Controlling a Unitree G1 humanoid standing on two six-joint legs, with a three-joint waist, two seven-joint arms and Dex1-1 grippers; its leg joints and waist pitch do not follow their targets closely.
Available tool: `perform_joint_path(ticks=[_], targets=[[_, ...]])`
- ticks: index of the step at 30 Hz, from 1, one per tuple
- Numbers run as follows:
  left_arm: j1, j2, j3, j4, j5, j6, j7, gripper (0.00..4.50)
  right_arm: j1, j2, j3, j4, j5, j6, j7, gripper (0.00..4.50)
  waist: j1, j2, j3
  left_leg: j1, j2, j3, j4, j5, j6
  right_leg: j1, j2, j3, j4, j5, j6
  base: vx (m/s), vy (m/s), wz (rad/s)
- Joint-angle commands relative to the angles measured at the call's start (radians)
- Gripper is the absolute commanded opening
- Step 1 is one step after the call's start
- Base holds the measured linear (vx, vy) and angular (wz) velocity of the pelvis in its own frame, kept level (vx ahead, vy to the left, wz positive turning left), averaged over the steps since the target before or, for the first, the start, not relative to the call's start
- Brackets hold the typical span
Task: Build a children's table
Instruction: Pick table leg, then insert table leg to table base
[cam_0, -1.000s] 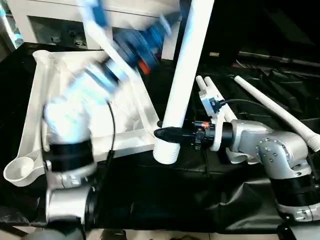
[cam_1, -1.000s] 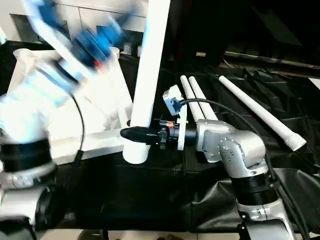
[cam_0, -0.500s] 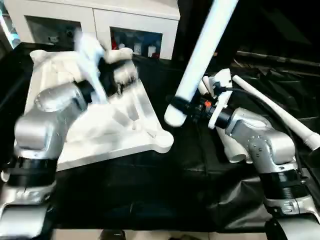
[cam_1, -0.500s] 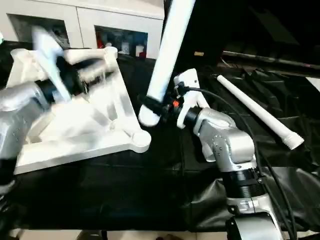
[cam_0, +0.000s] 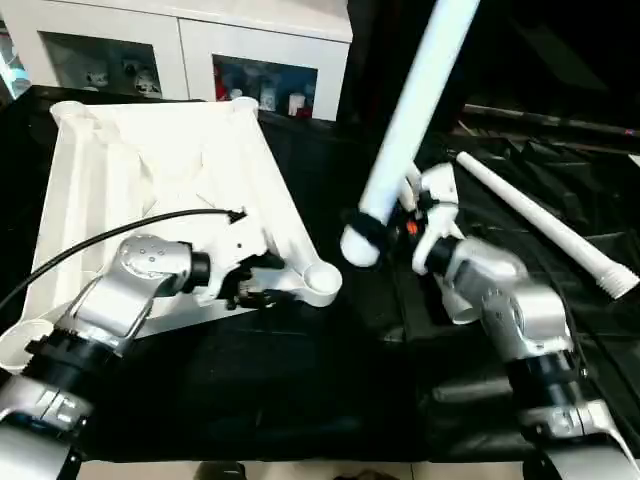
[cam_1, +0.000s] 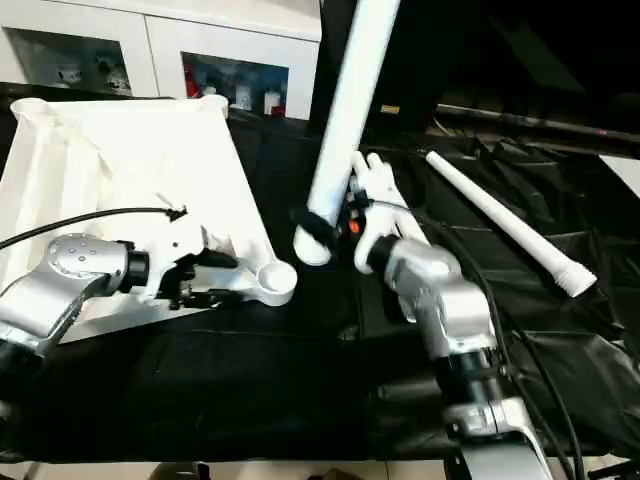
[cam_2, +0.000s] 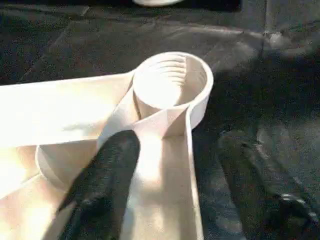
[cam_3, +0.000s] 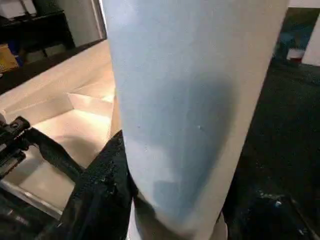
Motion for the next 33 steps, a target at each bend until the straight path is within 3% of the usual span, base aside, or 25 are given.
perform_joint_path(ticks=[1,3,4,13,21,25,26,33], targets=[[-0.017,0.009,-0.014,-0.003,0.028,0.012,-0.011,2.59,0.0,-0.008,-0.012,-0.015,-0.013,-0.021,-0.007,1.93,-0.005,0.042,-0.072,0.032,0.021,-0.004,-0.075,-0.291,-0.083,0.039,-0.07,0.047,-0.075,-0.225,-0.149,0.0,0.0,0.0],[-0.014,0.013,-0.012,-0.017,0.021,0.037,-0.018,2.46,0.003,-0.008,-0.013,-0.015,-0.013,-0.023,-0.008,1.93,-0.004,0.038,-0.072,0.031,0.02,-0.003,-0.074,-0.287,-0.077,0.04,-0.071,0.047,-0.075,-0.236,-0.155,0.0,0.0,0.0],[-0.011,0.017,-0.011,-0.031,0.014,0.057,-0.024,2.37,0.005,-0.008,-0.014,-0.017,-0.014,-0.025,-0.008,1.93,-0.004,0.043,-0.071,0.032,0.021,-0.003,-0.074,-0.286,-0.078,0.039,-0.07,0.047,-0.073,-0.235,-0.157,0.0,0.0,0.0],[-0.001,0.028,-0.018,-0.072,0.032,0.122,-0.059,1.67,0.009,0.002,-0.013,-0.016,-0.019,-0.032,-0.012,1.93,-0.004,0.043,-0.069,0.032,0.022,-0.004,-0.075,-0.295,-0.072,0.038,-0.071,0.047,-0.076,-0.252,-0.164,0.0,0.0,0.0],[-0.005,-0.003,-0.005,-0.085,0.063,0.202,0.012,1.07,0.006,0.013,-0.009,-0.008,-0.029,-0.037,-0.014,1.93,-0.003,0.042,-0.07,0.032,0.021,-0.003,-0.074,-0.287,-0.068,0.038,-0.071,0.047,-0.078,-0.254,-0.16,0.0,0.0,0.0],[0.003,-0.001,-0.025,-0.1,0.09,0.22,0.018,0.78,0.007,0.016,-0.009,-0.008,-0.032,-0.037,-0.018,1.93,-0.004,0.042,-0.07,0.03,0.021,-0.004,-0.075,-0.282,-0.067,0.039,-0.07,0.047,-0.078,-0.245,-0.158,0.0,0.0,0.0],[0.008,0.004,-0.041,-0.102,0.11,0.216,0.02,0.75,0.007,0.017,-0.01,-0.009,-0.033,-0.037,-0.019,1.93,-0.003,0.047,-0.069,0.032,0.021,-0.005,-0.075,-0.29,-0.068,0.038,-0.07,0.047,-0.079,-0.253,-0.158,0.0,0.0,0.0],[0.014,0.008,-0.039,-0.11,0.122,0.224,0.016,0.23,0.008,0.023,-0.014,-0.011,-0.037,-0.033,-0.021,1.93,-0.004,0.046,-0.068,0.032,0.021,-0.005,-0.075,-0.306,-0.068,0.036,-0.069,0.047,-0.081,-0.27,-0.157,0.0,0.0,0.0]])
